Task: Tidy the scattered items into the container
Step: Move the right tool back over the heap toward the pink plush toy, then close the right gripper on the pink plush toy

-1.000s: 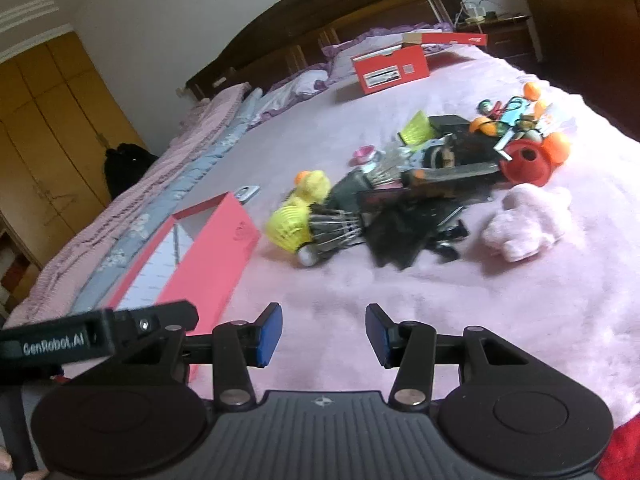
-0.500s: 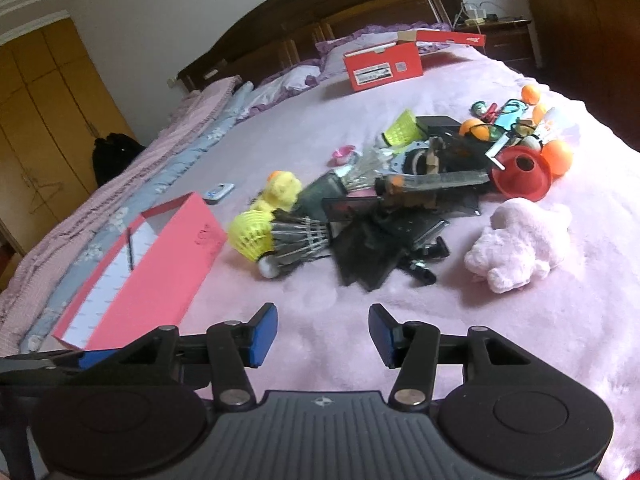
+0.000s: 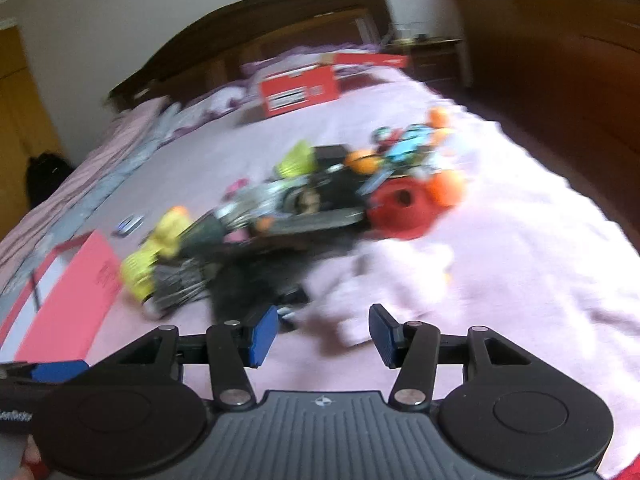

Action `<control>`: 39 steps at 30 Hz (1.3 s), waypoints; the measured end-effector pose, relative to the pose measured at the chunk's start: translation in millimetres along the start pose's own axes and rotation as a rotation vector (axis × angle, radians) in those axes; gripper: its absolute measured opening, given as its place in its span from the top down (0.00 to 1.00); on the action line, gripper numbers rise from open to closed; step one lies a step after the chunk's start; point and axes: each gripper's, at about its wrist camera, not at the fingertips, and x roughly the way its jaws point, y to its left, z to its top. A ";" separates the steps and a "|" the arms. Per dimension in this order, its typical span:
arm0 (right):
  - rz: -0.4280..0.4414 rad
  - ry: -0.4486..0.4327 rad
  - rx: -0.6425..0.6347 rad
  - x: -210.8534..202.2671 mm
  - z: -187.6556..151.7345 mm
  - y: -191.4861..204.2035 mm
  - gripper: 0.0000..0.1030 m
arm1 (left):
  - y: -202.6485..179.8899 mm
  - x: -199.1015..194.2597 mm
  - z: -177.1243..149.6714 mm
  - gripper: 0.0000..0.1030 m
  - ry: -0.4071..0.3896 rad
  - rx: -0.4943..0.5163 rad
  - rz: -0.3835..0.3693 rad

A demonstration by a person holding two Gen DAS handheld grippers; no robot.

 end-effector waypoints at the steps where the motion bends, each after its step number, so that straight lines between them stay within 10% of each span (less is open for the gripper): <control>1: 0.000 -0.002 0.023 1.7 4.2 -8.4 0.48 | -9.2 7.1 4.0 0.00 -0.004 0.009 -0.029; 16: 0.091 0.169 0.062 77.3 46.1 -82.8 0.45 | -74.8 113.6 25.1 0.09 0.053 0.036 -0.143; 27: 0.223 0.154 0.089 94.2 34.3 -68.3 0.61 | -90.4 110.2 20.6 0.39 0.026 0.171 -0.083; 39: 0.290 0.088 0.288 34.2 1.4 -72.3 0.64 | -93.5 54.9 -14.4 0.25 0.000 0.251 -0.071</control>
